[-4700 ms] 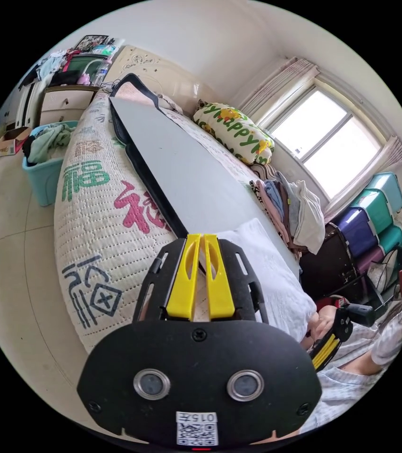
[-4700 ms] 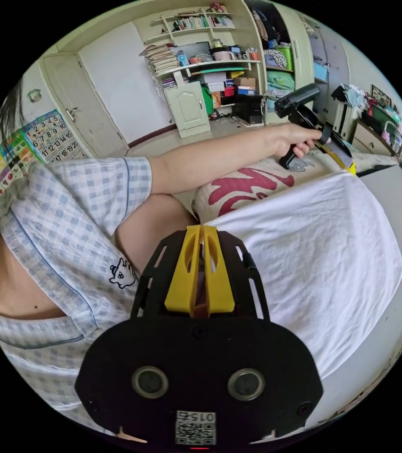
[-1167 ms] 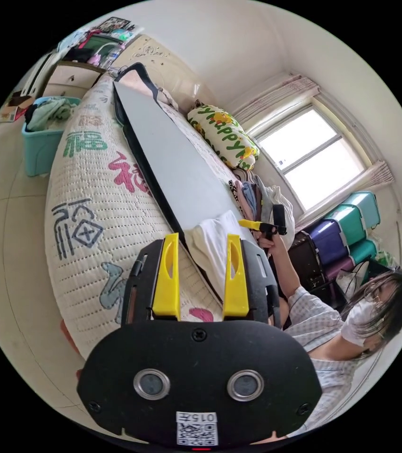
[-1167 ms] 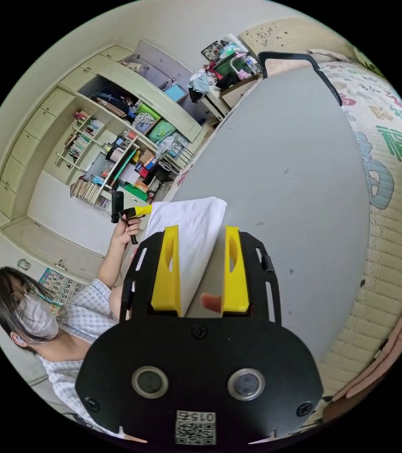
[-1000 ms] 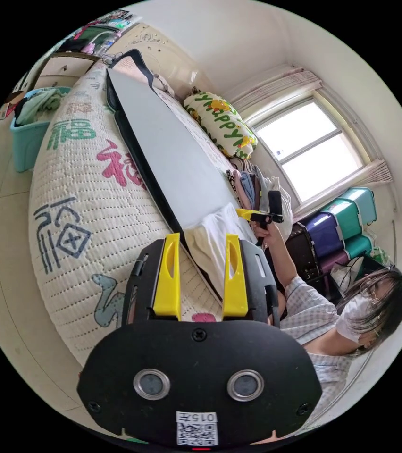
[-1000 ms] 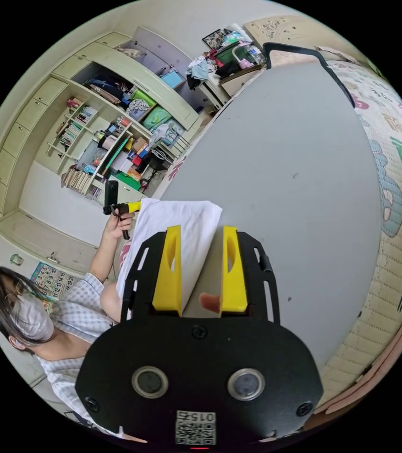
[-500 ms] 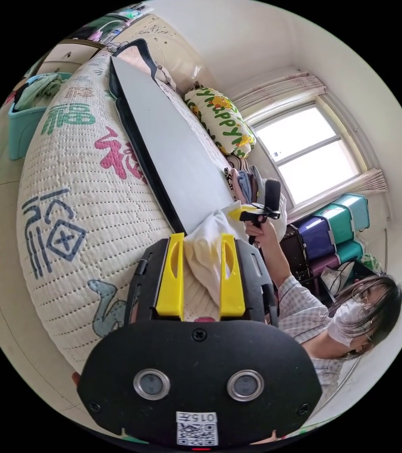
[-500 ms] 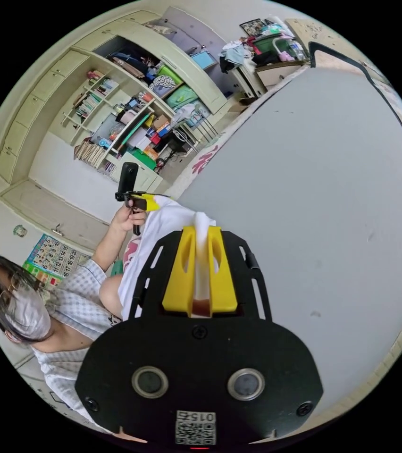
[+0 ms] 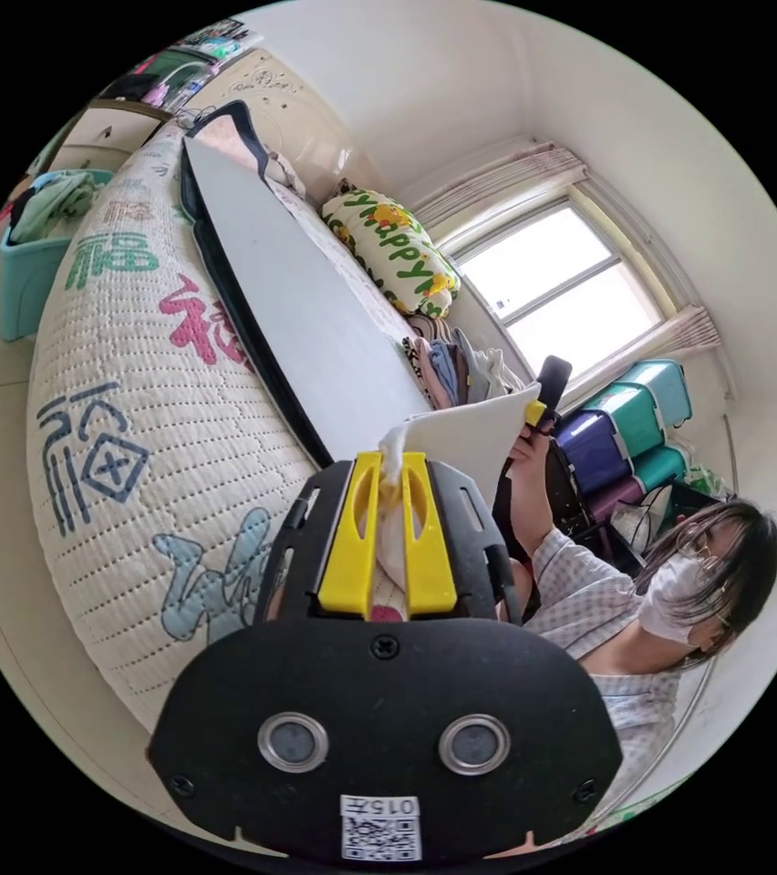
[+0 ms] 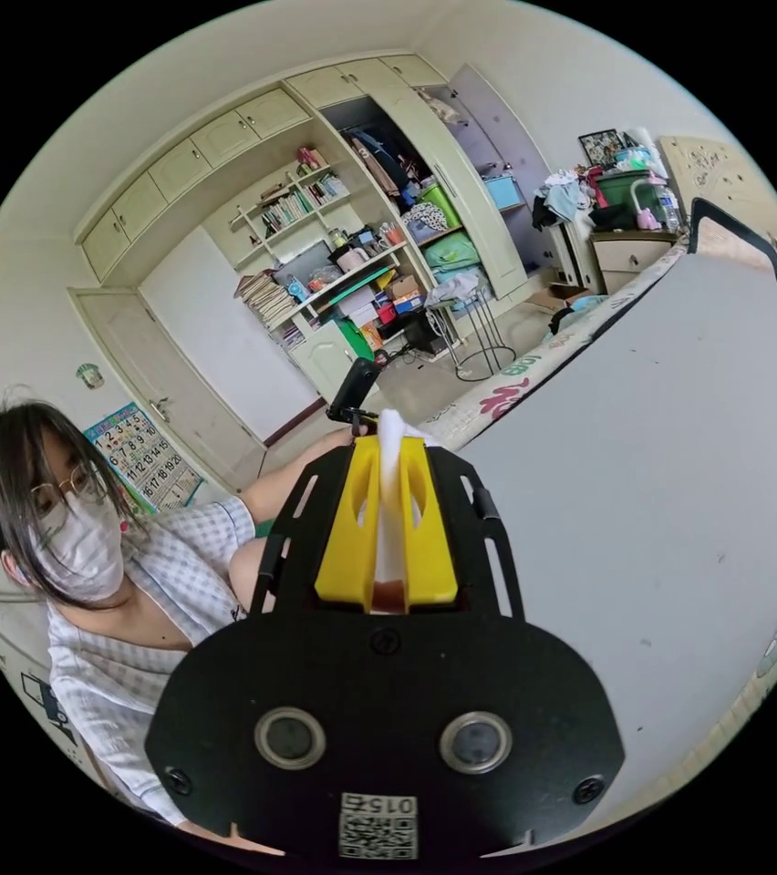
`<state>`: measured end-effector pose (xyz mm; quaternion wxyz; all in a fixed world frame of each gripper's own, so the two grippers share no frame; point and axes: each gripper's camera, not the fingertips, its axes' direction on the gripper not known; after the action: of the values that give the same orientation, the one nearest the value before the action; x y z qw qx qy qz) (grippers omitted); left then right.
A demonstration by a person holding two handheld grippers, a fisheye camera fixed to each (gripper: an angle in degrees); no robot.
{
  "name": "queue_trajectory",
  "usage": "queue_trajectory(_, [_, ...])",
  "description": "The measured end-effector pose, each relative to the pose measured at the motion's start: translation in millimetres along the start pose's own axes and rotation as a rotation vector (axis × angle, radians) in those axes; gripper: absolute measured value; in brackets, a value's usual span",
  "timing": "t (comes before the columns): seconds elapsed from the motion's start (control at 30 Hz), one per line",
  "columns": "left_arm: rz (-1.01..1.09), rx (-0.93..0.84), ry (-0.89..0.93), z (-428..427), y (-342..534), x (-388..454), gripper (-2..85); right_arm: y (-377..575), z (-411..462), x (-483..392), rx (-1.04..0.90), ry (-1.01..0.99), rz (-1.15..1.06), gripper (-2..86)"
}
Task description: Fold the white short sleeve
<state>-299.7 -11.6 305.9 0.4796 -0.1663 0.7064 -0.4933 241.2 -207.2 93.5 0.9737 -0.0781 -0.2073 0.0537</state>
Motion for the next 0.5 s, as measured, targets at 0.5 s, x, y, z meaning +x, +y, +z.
queue_trajectory(0.5, [0.405, 0.122, -0.045, 4, 100, 137, 0.6, 93, -89, -94, 0.190, 0.021, -0.089, 3.8])
